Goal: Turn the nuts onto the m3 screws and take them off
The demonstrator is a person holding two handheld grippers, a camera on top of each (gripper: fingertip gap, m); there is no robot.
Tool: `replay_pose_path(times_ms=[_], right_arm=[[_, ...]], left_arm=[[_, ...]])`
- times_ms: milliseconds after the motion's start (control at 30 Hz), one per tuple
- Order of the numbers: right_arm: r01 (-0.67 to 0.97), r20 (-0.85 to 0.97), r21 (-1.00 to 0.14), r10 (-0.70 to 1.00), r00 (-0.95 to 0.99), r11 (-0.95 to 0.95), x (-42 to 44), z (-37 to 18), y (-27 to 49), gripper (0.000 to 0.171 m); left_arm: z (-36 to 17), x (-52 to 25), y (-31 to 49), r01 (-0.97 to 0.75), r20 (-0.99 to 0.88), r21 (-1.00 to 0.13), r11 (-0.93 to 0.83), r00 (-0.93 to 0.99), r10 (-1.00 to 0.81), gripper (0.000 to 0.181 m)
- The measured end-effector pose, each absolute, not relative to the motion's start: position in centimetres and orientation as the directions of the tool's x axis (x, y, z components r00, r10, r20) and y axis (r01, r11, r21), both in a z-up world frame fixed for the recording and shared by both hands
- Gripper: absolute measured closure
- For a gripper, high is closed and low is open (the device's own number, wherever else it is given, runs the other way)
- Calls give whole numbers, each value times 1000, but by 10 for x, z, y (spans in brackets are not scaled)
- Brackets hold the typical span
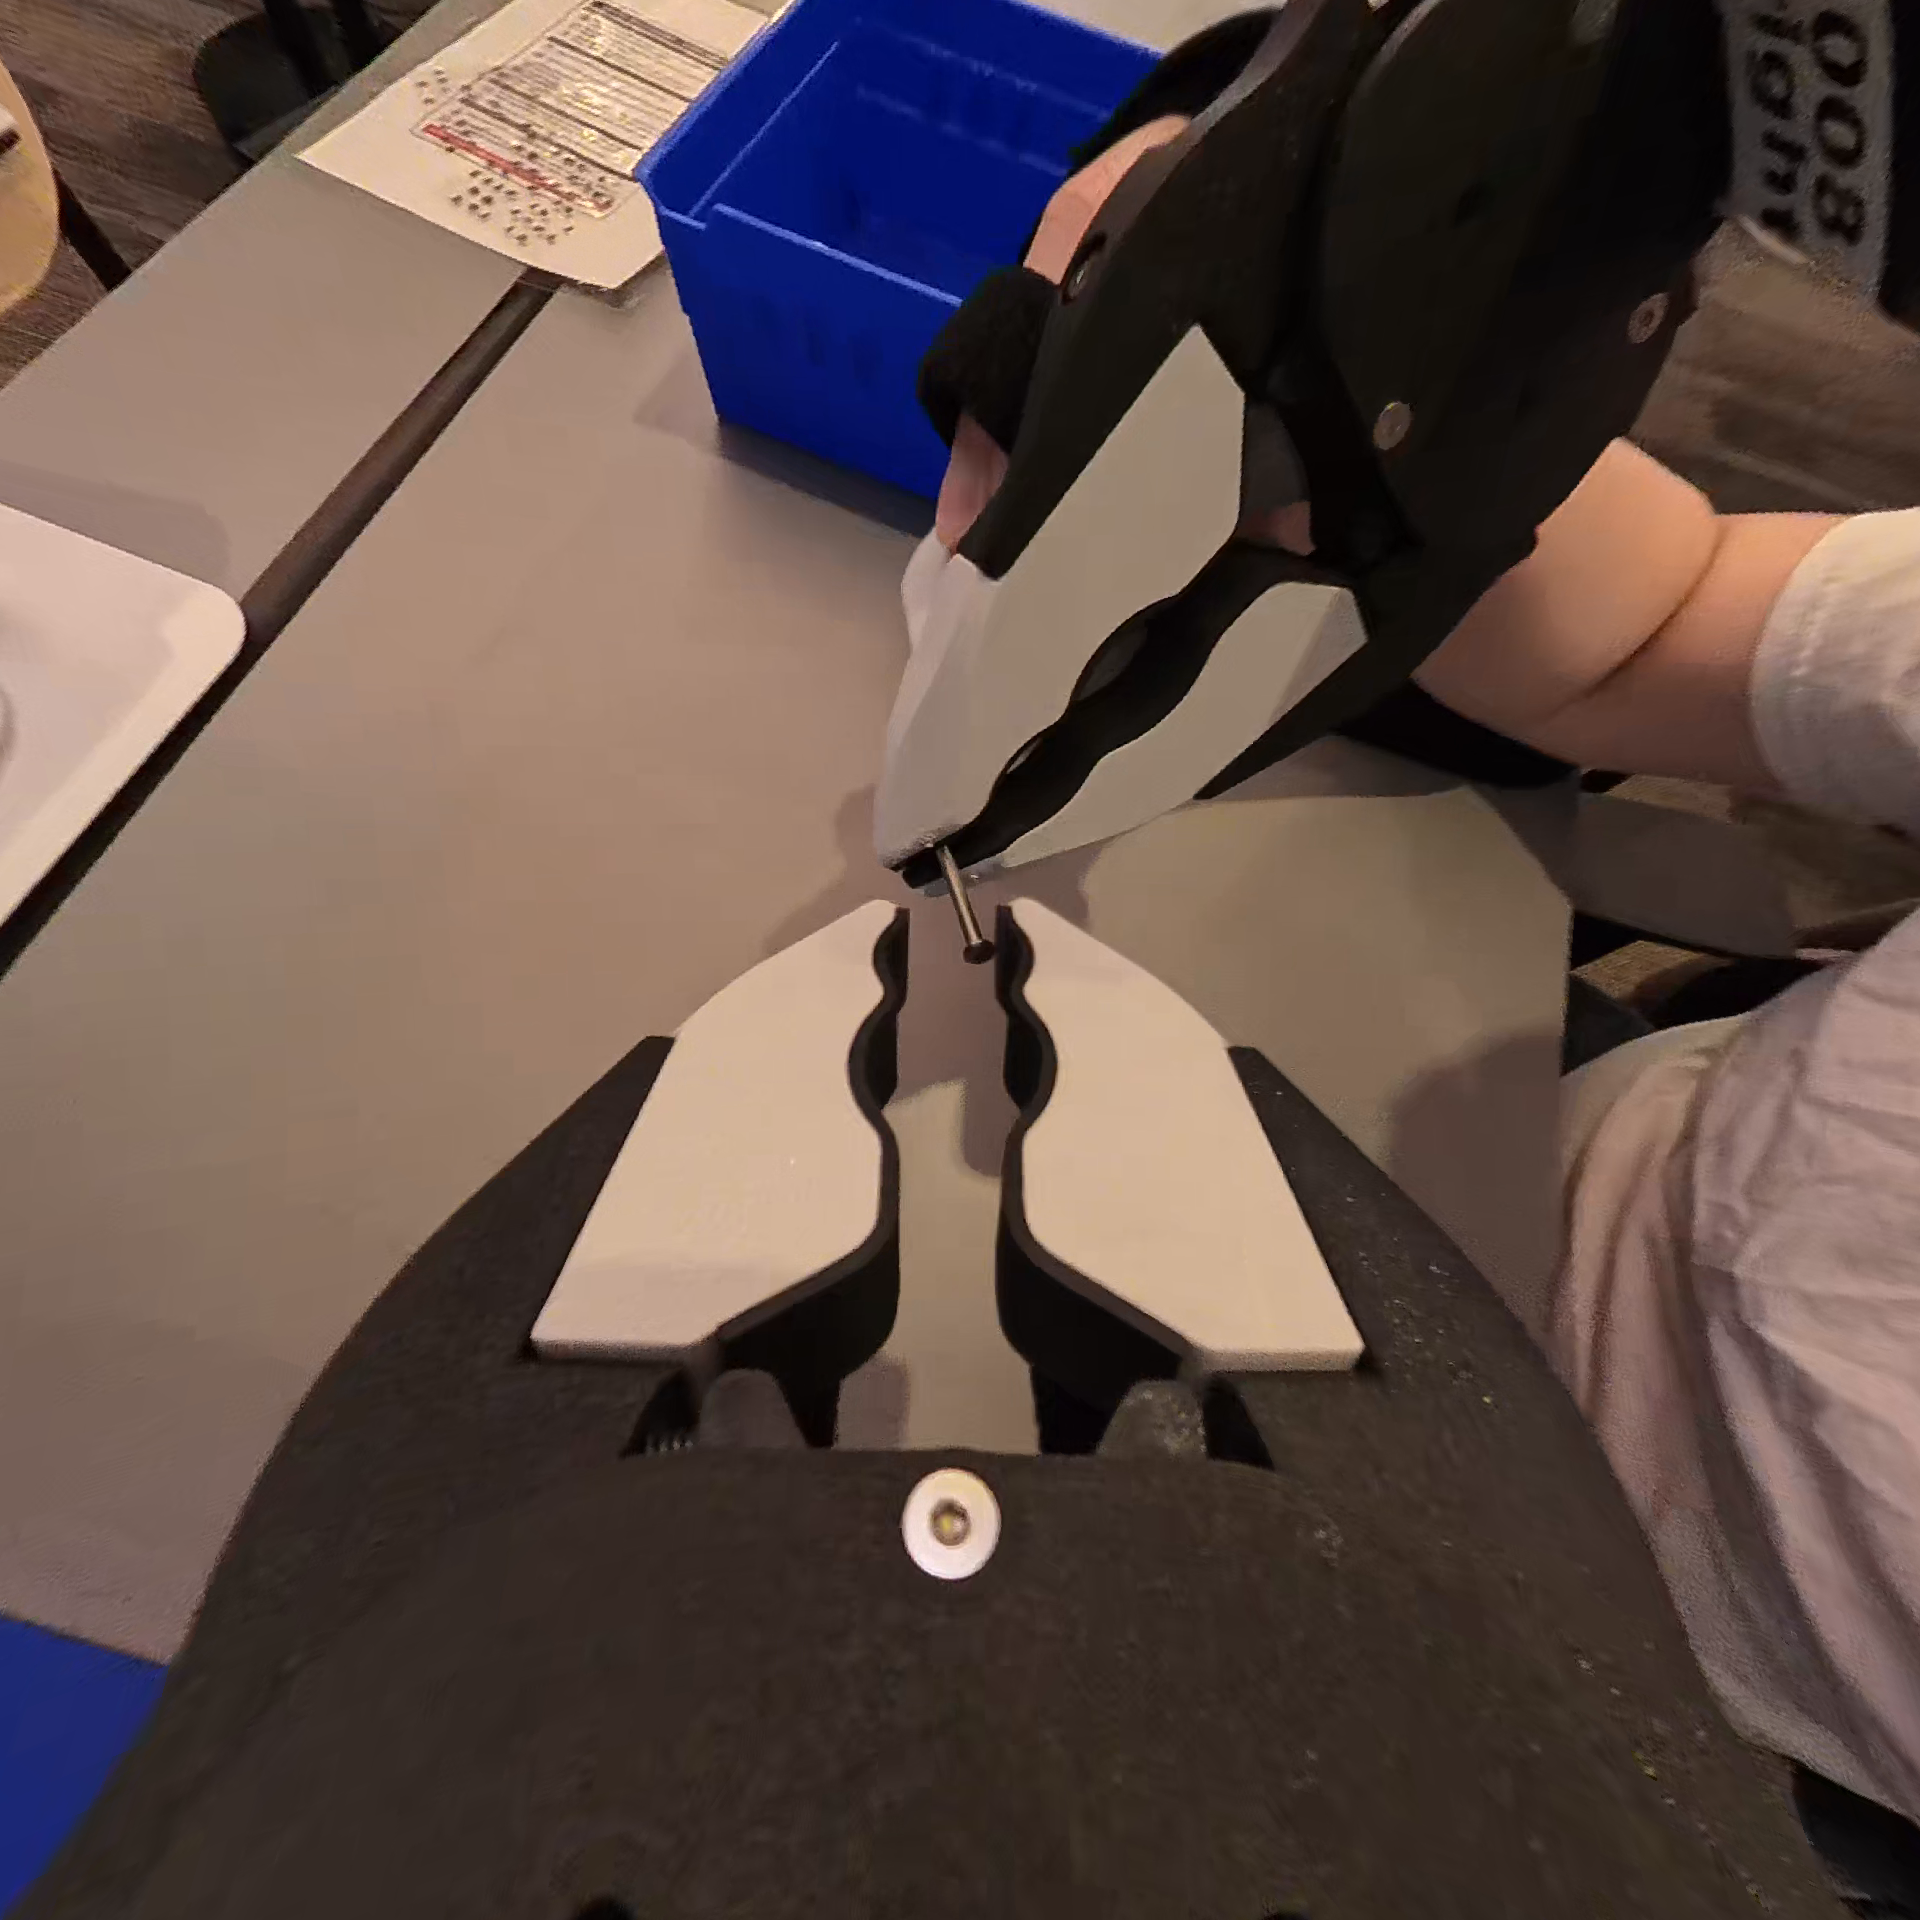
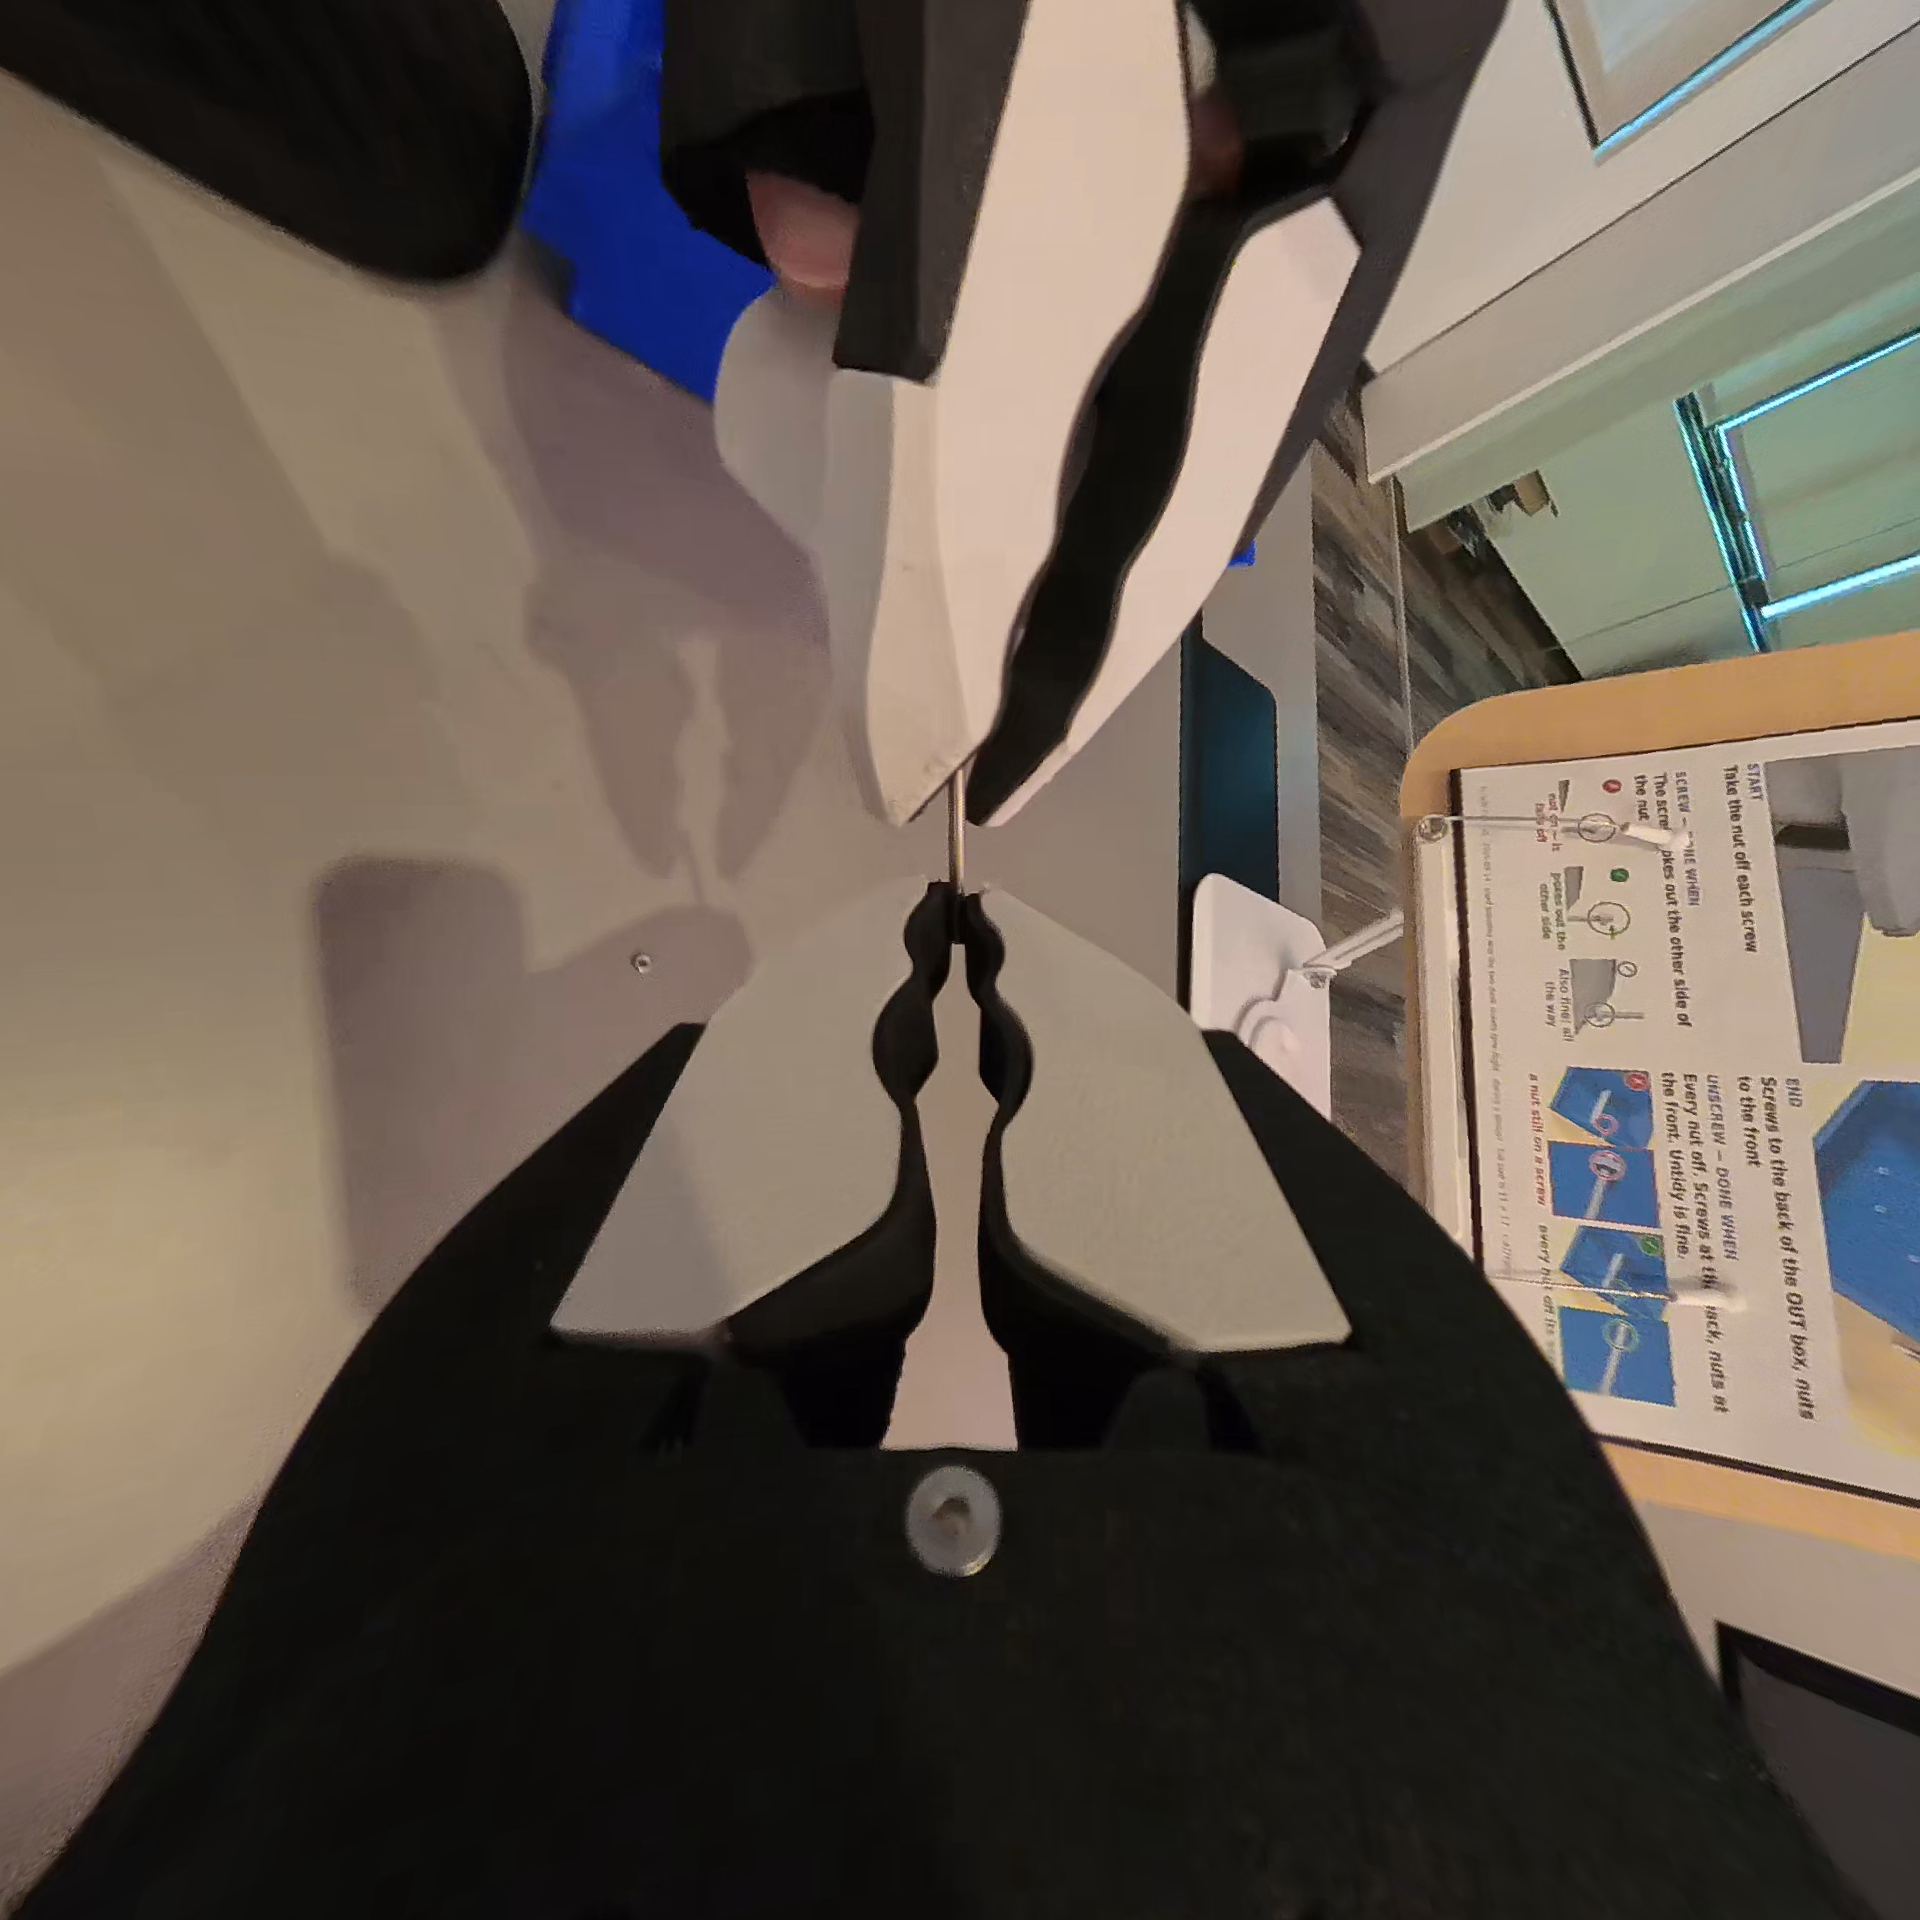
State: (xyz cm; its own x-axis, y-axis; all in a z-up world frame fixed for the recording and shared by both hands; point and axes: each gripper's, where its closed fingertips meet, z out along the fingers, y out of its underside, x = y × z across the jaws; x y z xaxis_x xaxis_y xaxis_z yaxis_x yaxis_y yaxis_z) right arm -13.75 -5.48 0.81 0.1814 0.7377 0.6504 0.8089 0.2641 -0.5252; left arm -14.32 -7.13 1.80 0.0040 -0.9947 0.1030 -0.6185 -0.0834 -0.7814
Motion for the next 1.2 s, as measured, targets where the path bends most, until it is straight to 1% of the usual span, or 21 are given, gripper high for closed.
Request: replay_pose_path(times_ms=[100, 267, 333, 367, 400, 467, 500, 567, 600, 667, 700, 733, 767, 800, 900, 967, 1033, 1067, 1200], right_arm=[[835, 662, -490, 731, 168, 251, -134, 2, -51, 169], [850, 651, -472, 743, 157, 234, -129, -7, -46, 169], [846, 648, -483, 742, 173, 224, -127, -8, -43, 169], [836, 646, -502, 739, 191, 222, -127, -6, -40, 169], [819, 631, -532, 746, 215, 214, -127, -5, -39, 165], [771, 584, -612, 758, 290, 176, -125, 3, -35, 150], [737, 551, -659, 763, 337, 150, -122, 8, -32, 146], [624, 446, -776, 779, 441, 91, -119, 22, -27, 144], [534, 366, -844, 779, 508, 49, -117, 32, -24, 144], [254, 105, -965, 795, 598, -64, -116, 52, -19, 143], [102, -47, -986, 810, 585, -132, -117, 60, -19, 141], [-23, -181, -979, 817, 547, -201, -119, 64, -20, 143], [-111, -279, -959, 814, 509, -259, -120, 66, -19, 142], [-169, -338, -941, 817, 466, -293, -123, 68, -19, 138], [-290, -442, -892, 803, 400, -346, -130, 69, -17, 134], [-398, -502, -842, 799, 330, -364, -130, 76, -18, 141], [-457, -531, -802, 809, 252, -385, -131, 81, -21, 150], [-469, -539, -792, 808, 236, -392, -131, 82, -21, 151], [-445, -554, -793, 796, 242, -416, -140, 74, -21, 150]], left_arm=[[9, -142, -70, -635, 88, -770, -60, -13, -996, 176], [0, -138, -64, -620, 91, -782, -62, -16, -996, 177], [-2, -136, -60, -604, 92, -794, -66, -12, -996, 177], [-2, -136, -57, -591, 89, -804, -67, -7, -996, 177], [0, -136, -55, -575, 82, -815, -65, -3, -997, 177], [8, -137, -46, -521, 50, -852, -52, 17, -999, 177], [15, -138, -43, -483, 37, -875, -45, 25, -999, 177], [29, -140, -36, -394, 26, -918, -45, 52, -998, 177], [37, -141, -33, -341, 19, -939, -41, 68, -997, 177], [52, -145, -28, -222, 3, -975, -25, 101, -995, 177], [58, -146, -25, -169, -1, -985, -20, 124, -992, 177], [62, -148, -23, -131, -2, -991, -16, 141, -990, 177], [64, -148, -21, -104, -5, -994, -12, 160, -987, 177], [65, -148, -19, -93, -9, -996, -8, 177, -984, 177], [69, -145, -20, -71, -37, -997, 23, 198, -980, 177], [68, -143, -24, -73, -54, -996, 41, 192, -980, 177], [67, -141, -26, -72, -59, -996, 46, 194, -979, 177], [67, -140, -27, -69, -59, -997, 47, 190, -980, 177], [67, -137, -30, -65, -80, -996, 68, 194, -978, 177]])
